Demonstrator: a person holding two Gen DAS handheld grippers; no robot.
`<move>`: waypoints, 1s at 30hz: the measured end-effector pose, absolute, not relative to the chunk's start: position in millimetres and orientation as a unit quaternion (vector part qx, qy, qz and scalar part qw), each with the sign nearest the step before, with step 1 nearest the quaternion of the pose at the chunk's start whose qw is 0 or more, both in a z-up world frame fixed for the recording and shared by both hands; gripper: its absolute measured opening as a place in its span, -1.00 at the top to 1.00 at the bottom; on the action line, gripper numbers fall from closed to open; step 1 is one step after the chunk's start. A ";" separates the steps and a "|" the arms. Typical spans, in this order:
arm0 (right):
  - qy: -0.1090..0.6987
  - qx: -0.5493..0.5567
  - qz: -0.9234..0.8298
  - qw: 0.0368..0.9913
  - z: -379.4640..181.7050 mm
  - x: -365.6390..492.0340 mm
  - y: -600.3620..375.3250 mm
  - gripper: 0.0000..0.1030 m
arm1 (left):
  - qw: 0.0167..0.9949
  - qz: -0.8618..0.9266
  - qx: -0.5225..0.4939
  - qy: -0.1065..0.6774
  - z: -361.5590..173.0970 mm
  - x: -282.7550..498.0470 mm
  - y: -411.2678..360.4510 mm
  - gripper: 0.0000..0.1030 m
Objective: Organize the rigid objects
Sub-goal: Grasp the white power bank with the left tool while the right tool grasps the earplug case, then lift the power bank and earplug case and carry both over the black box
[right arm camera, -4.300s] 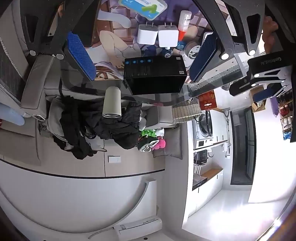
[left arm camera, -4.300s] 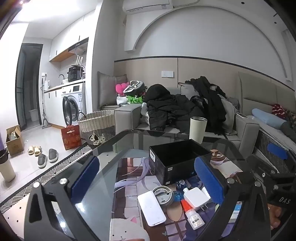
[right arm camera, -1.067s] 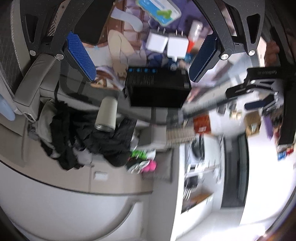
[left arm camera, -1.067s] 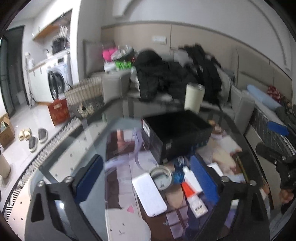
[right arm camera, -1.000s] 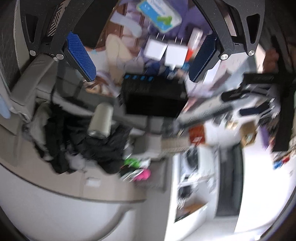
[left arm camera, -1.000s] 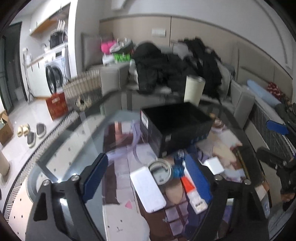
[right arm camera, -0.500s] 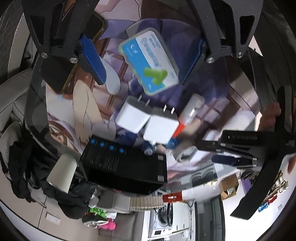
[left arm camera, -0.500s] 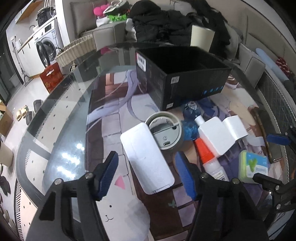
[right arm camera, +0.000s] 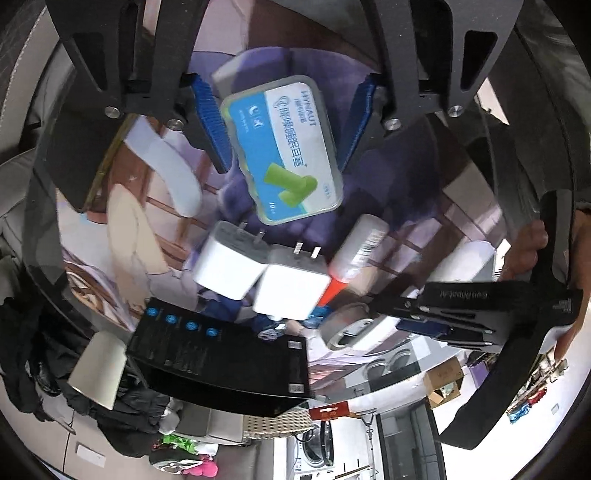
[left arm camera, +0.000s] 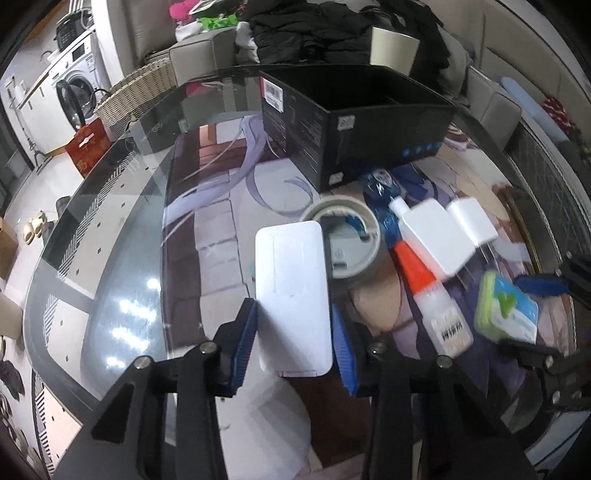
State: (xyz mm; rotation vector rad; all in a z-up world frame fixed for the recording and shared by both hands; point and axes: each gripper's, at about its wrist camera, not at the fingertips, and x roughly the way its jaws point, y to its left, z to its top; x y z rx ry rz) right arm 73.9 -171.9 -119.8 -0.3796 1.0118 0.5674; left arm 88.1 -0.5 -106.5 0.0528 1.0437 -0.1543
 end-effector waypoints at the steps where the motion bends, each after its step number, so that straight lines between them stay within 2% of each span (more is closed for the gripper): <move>1: 0.476 -0.177 0.265 0.820 -119.9 74.1 -169.3 -0.09 | 0.863 -0.075 0.028 0.499 -106.9 84.9 -0.4 0.25; 14: 0.481 -0.176 0.254 0.821 -120.0 76.6 -150.3 -0.10 | 0.855 -0.101 0.035 0.507 -105.8 54.1 7.5 0.24; 16: 0.476 -0.180 0.252 0.823 -118.2 74.6 -151.7 -0.13 | 0.857 -0.096 0.038 0.505 -105.2 58.3 6.9 0.23; 18: 0.476 -0.176 0.254 0.823 -118.1 74.6 -155.2 -0.25 | 0.854 -0.094 0.035 0.511 -108.3 61.2 6.6 0.21; 21: 0.484 -0.167 0.253 0.821 -122.4 76.2 -162.5 -0.28 | 0.855 -0.094 0.040 0.509 -109.4 61.7 2.8 0.09; 24: 0.481 -0.169 0.258 0.821 -122.9 76.3 -163.9 -0.28 | 0.856 -0.091 0.039 0.508 -109.5 62.2 2.1 0.14; 25: 0.482 -0.169 0.260 0.820 -123.3 75.9 -163.2 -0.28 | 0.856 -0.093 0.041 0.507 -109.3 62.9 1.7 0.25; 27: 0.487 -0.168 0.269 0.814 -125.5 74.9 -160.6 -0.13 | 0.856 -0.096 0.042 0.506 -108.9 63.5 0.7 0.26; 30: 0.484 -0.187 0.265 0.813 -129.4 69.9 -153.8 -0.11 | 0.857 -0.097 0.045 0.504 -108.9 62.9 -0.7 0.26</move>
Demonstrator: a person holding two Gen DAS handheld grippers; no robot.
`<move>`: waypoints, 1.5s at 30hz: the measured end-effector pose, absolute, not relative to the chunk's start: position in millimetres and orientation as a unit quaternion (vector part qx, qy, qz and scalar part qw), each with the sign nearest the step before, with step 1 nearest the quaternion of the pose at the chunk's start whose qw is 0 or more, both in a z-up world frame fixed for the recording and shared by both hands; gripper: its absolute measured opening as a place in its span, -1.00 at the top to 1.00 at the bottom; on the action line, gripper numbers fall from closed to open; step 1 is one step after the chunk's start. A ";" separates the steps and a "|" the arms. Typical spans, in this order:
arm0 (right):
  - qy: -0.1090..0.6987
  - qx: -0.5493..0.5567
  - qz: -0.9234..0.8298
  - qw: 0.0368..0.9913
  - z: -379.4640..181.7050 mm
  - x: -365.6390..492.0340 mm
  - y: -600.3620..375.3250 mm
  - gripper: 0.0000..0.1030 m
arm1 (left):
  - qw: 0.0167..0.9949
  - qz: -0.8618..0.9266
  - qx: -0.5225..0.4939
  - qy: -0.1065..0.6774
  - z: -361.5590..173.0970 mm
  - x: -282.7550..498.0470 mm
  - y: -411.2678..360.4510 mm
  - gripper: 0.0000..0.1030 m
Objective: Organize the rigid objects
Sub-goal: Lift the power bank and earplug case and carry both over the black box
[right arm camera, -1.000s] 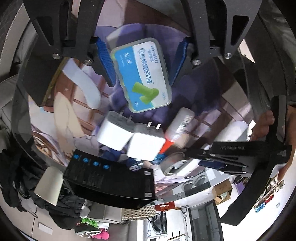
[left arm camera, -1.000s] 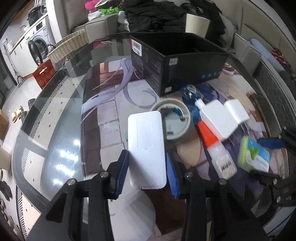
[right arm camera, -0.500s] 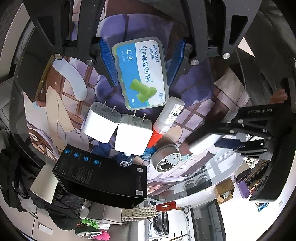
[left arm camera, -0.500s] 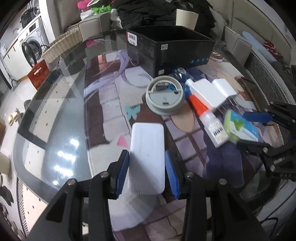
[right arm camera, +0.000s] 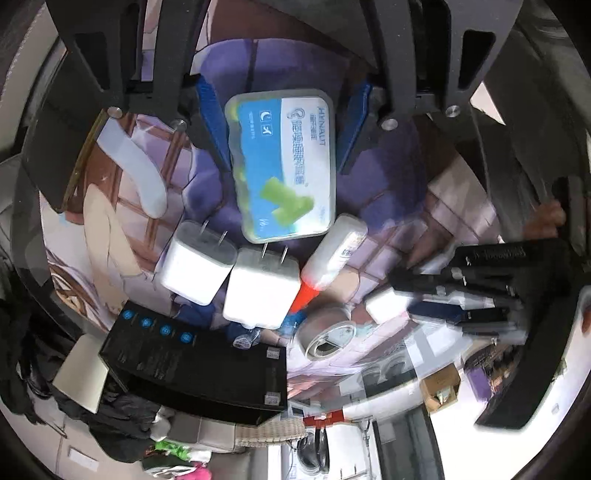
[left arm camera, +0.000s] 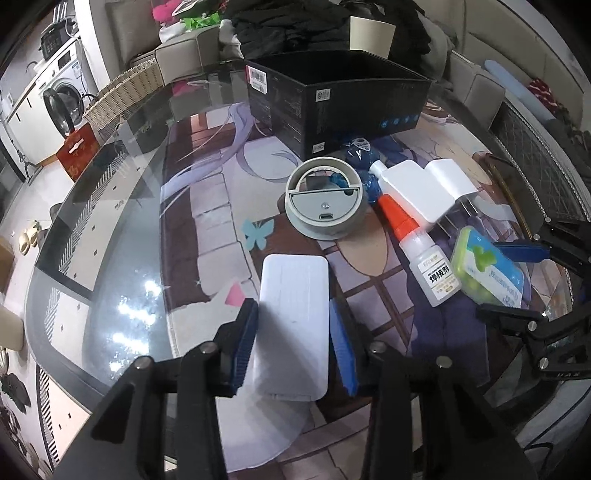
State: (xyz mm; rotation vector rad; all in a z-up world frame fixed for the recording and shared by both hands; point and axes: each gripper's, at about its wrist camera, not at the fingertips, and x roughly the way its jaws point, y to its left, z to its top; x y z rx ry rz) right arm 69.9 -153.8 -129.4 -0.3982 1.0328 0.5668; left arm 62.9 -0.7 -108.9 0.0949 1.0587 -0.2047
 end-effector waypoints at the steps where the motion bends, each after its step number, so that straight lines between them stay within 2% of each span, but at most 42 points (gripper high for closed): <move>1: 0.485 -0.183 0.265 0.813 -129.6 69.9 -153.4 -0.11 | 0.857 -0.098 0.045 0.504 -108.9 62.6 -0.9 0.26; 9: 0.486 -0.176 0.262 0.815 -126.1 72.1 -149.7 -0.08 | 0.860 -0.102 0.034 0.499 -105.2 60.0 3.2 0.27; 18: 0.447 -0.158 0.253 0.843 -104.5 69.0 -155.5 -0.08 | 0.891 -0.107 0.031 0.441 -77.8 53.4 3.6 0.27; 33: 0.142 -0.100 0.206 0.963 17.1 23.8 -181.3 -0.08 | 0.973 -0.103 0.031 0.202 24.7 14.7 -1.4 0.26; 42: 0.045 -0.071 0.181 0.980 73.3 25.4 -182.2 -0.08 | 0.989 -0.103 0.007 0.103 78.8 28.3 5.6 0.27; 45: 0.038 -0.055 0.171 0.983 89.2 44.0 -177.2 -0.08 | 0.991 -0.098 -0.001 0.092 90.0 47.9 5.3 0.27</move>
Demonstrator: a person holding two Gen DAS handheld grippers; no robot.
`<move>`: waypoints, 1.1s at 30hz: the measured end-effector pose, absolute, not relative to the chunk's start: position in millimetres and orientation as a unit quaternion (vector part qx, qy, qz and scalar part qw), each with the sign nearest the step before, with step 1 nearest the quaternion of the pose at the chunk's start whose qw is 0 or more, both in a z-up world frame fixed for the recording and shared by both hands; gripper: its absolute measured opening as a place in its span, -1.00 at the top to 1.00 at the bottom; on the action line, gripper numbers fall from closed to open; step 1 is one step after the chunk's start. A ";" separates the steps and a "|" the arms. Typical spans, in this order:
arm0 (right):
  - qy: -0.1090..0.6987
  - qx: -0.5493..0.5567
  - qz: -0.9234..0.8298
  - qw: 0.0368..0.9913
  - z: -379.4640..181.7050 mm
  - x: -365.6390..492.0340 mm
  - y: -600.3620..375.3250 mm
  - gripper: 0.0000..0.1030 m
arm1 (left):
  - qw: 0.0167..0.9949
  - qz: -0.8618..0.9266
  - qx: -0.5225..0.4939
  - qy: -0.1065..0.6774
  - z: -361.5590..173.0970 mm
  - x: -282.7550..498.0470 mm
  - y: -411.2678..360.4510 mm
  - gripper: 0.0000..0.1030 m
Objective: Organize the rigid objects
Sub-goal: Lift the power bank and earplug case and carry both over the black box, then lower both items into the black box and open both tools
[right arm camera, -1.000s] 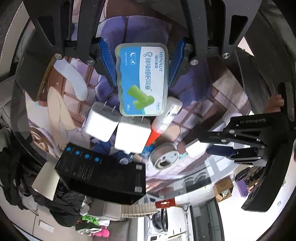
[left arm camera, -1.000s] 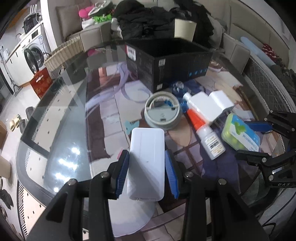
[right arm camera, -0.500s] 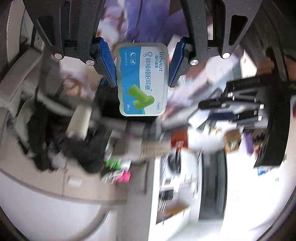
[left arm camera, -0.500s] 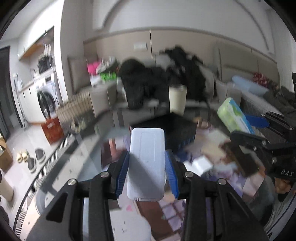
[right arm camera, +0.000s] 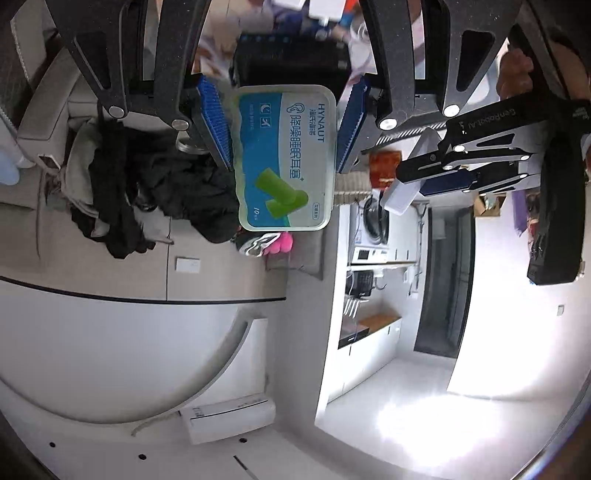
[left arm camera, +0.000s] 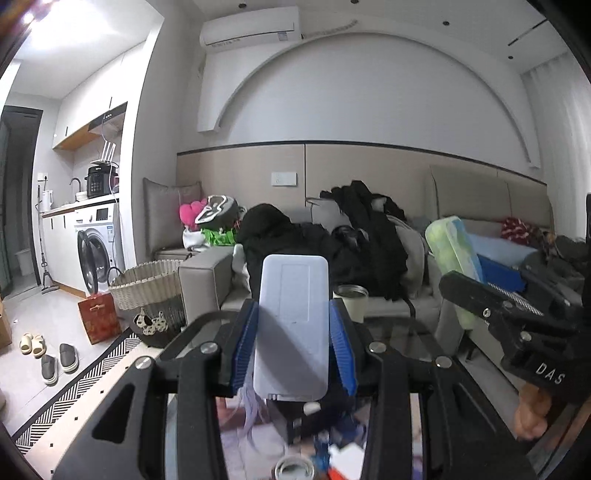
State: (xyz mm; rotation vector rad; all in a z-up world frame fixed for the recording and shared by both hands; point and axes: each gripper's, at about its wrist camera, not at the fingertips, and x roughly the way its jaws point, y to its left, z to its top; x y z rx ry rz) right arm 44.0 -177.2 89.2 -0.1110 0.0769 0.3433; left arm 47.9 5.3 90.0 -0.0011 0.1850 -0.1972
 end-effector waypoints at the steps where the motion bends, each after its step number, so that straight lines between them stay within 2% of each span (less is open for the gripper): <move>1: 0.040 -0.052 0.166 0.984 91.8 50.8 -175.8 -0.08 | 0.991 -0.095 -0.002 0.092 91.9 56.9 5.2 0.27; 6: 0.055 -0.044 0.138 0.988 96.6 106.0 -172.6 -0.08 | 0.988 -0.094 -0.017 0.124 84.6 115.1 -0.1 0.27; 11: 0.127 -0.036 0.135 0.982 75.5 181.6 -168.4 -0.08 | 0.977 -0.092 -0.034 0.191 52.5 175.0 -12.2 0.27; 18: 0.251 -0.007 0.145 0.957 20.0 252.7 -172.6 -0.08 | 0.929 -0.118 -0.064 0.346 -9.3 237.3 -29.1 0.27; 24: 0.349 -0.002 0.169 0.922 -30.8 284.6 -164.1 -0.08 | 0.899 -0.109 -0.044 0.421 -45.7 252.1 -42.8 0.27; 33: 0.464 0.030 0.167 0.869 -72.1 293.7 -161.4 -0.07 | 0.891 -0.117 0.027 0.438 -62.0 246.3 -48.9 0.27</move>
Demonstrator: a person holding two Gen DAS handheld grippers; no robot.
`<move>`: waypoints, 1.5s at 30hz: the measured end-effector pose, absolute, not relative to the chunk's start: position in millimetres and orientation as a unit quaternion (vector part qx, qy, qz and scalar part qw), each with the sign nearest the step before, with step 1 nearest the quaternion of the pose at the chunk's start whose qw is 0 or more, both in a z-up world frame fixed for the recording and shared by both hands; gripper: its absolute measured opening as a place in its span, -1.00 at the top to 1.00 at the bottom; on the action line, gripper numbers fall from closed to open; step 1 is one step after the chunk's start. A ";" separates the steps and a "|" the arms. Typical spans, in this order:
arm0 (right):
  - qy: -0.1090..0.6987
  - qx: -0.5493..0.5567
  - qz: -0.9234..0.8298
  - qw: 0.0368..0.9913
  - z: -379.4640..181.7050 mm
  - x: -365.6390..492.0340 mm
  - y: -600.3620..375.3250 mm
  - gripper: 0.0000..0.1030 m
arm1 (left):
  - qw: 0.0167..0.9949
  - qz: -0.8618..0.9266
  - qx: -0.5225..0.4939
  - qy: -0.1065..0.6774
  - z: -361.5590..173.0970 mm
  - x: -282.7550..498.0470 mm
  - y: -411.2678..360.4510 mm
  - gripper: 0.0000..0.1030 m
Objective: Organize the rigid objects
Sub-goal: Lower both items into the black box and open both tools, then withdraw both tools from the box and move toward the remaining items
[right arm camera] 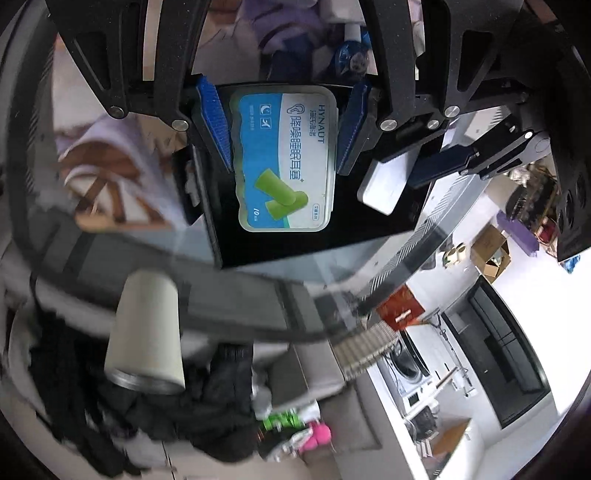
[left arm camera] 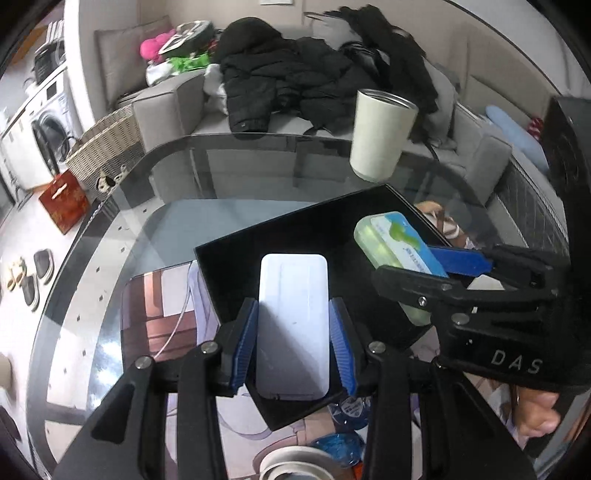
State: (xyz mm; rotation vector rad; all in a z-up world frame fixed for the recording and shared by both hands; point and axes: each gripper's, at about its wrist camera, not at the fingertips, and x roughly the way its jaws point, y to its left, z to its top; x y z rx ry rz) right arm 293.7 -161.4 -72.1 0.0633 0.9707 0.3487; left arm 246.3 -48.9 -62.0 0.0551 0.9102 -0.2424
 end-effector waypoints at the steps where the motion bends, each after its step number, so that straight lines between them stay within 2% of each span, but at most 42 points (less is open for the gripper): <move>1: 0.472 0.034 0.164 0.865 -74.0 290.2 -160.7 -0.07 | 0.889 -0.123 0.035 0.440 -62.6 245.9 -49.3 0.27; 10: 0.492 0.019 0.153 0.857 -77.8 277.5 -146.9 -0.08 | 0.887 -0.139 0.063 0.437 -60.0 232.4 -43.2 0.26; 17: 0.492 0.025 0.151 0.857 -75.2 279.3 -148.0 -0.10 | 0.889 -0.135 0.046 0.436 -58.5 232.3 -39.8 0.22; 25: 0.469 0.043 0.155 0.868 -65.9 272.1 -157.0 -0.10 | 0.903 -0.131 0.035 0.408 -44.6 221.1 -36.5 -0.06; 35: 0.340 0.028 0.142 0.929 -4.2 215.9 -172.9 -0.16 | 0.950 -0.107 -0.010 0.293 10.8 163.1 -18.9 -0.14; 37: 0.295 0.025 0.136 0.945 9.6 194.8 -177.0 -0.23 | 0.964 -0.093 -0.006 0.251 23.2 143.3 -16.5 -0.15; 39: 0.246 0.022 0.130 0.960 23.7 173.3 -180.2 -0.47 | 0.977 -0.083 0.001 0.198 36.0 119.8 -14.3 -0.18; 41: 0.187 0.014 0.130 0.974 38.3 148.5 -185.5 -0.50 | 0.986 -0.074 0.003 0.150 44.8 96.8 -10.5 -0.28; 43: 0.123 -0.001 0.127 0.984 51.9 121.4 -189.8 -0.55 | 0.992 -0.061 -0.001 0.108 51.4 74.9 -3.9 -0.74; 45: 0.082 -0.010 0.129 0.988 61.9 98.0 -194.3 -0.60 | 0.996 -0.055 -0.009 0.076 56.3 52.4 4.8 -0.81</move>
